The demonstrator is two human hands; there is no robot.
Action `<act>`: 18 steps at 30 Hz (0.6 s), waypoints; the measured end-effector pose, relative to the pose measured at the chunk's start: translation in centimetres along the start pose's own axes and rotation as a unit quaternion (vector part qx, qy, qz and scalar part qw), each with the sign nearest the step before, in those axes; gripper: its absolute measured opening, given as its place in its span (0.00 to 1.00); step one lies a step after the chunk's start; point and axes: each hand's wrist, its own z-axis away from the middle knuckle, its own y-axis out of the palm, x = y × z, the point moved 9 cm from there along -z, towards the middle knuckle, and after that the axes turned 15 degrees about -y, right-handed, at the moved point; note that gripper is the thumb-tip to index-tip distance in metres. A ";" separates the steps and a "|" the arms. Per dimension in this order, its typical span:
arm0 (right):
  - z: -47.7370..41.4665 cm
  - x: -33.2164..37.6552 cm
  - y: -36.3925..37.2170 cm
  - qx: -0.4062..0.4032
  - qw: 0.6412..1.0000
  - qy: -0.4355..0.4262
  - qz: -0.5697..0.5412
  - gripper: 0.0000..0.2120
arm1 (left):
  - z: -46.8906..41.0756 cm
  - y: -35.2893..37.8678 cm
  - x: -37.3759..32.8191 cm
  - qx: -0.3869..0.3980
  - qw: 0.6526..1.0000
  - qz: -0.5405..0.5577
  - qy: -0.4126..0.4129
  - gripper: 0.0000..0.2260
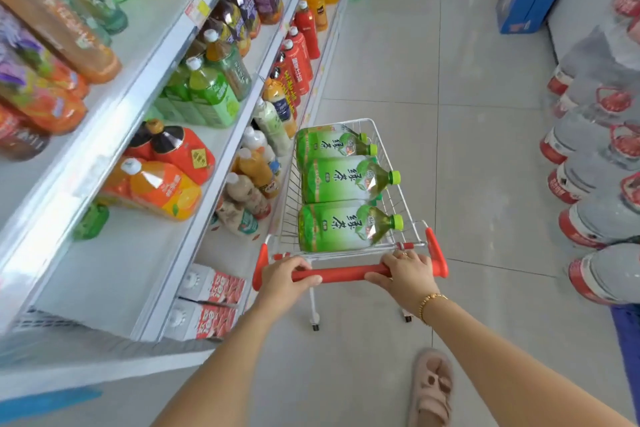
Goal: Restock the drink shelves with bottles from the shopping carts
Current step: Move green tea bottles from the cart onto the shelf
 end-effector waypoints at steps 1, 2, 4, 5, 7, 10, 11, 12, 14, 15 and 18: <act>-1.9 -0.5 -1.2 -0.001 1.000 -0.002 0.002 0.24 | -1.8 -0.7 -0.9 -0.004 1.000 0.005 -0.002 0.08; -3.9 -1.0 -2.4 -0.003 1.000 -0.003 0.000 0.24 | -3.8 -1.4 -1.8 -0.006 1.000 0.009 -0.005 0.08; -7.8 -2.5 -4.7 -0.005 1.000 -0.005 -0.001 0.25 | -7.8 -2.5 -3.8 0.001 1.000 0.023 -0.018 0.08; -9.9 -3.2 -5.9 0.001 1.000 -0.008 0.002 0.25 | -9.7 -3.1 -4.9 0.008 0.999 0.029 -0.028 0.09; -14.0 -4.4 -7.9 0.023 1.000 -0.010 0.006 0.26 | -13.5 -4.4 -6.9 0.018 0.998 0.031 -0.046 0.10; -19.3 -6.2 -10.6 0.032 0.999 -0.016 0.010 0.26 | -19.0 -5.9 -9.4 0.023 0.997 0.025 -0.064 0.11; -20.9 -6.8 -11.7 0.028 0.999 -0.019 0.013 0.26 | -20.7 -6.3 -10.3 0.022 0.997 0.026 -0.067 0.10; -22.4 -7.6 -12.7 0.028 0.999 -0.018 0.017 0.26 | -22.3 -6.6 -11.3 0.020 0.997 0.032 -0.068 0.10; -25.5 -9.2 -14.4 0.032 0.999 -0.020 0.025 0.27 | -25.4 -7.4 -13.4 0.013 0.997 0.044 -0.064 0.10; -27.0 -9.9 -15.4 0.031 0.999 -0.022 0.026 0.27 | -26.9 -7.8 -14.6 0.013 0.997 0.047 -0.059 0.10; -31.3 -12.0 -18.1 0.026 0.999 -0.022 0.038 0.27 | -31.3 -8.7 -17.6 0.014 0.997 0.049 -0.056 0.11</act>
